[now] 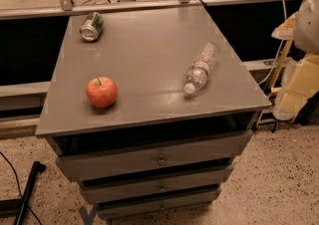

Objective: Move water bottle near green can

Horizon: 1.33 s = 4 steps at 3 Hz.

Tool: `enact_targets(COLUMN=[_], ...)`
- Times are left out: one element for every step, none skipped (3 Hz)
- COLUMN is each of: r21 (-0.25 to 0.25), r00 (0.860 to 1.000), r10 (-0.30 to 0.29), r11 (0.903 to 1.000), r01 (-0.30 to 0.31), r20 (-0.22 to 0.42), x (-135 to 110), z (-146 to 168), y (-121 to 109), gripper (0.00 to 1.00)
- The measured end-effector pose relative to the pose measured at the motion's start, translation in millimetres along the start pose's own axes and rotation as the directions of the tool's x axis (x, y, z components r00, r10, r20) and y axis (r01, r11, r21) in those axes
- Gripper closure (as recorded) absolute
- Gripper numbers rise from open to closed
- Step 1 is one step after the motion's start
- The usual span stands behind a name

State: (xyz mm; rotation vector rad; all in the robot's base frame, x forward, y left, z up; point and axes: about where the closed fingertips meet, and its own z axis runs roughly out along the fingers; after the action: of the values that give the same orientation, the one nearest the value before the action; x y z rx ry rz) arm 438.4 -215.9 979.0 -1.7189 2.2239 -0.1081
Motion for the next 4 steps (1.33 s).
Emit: enact_targets(r21=[0.0,0.011,0.027,0.051], r00=[1.0,0.993,0.95,0.842], r10=[0.0,-0.112,-0.304,-0.514], r11=[1.0,0.9936,0.9515,0.8476], r01=[0.0,0.112,0.307,0.528], r20=[0.0,-0.023,-0.072,-0.165], x=[0.0,-8.0,-32.9,-62.7], z=[0.0,0.0,8.7,25.7], y=[0.0,-23.2,-60.2,-90.6], gripper=[0.0,0.0,0.0,0.0])
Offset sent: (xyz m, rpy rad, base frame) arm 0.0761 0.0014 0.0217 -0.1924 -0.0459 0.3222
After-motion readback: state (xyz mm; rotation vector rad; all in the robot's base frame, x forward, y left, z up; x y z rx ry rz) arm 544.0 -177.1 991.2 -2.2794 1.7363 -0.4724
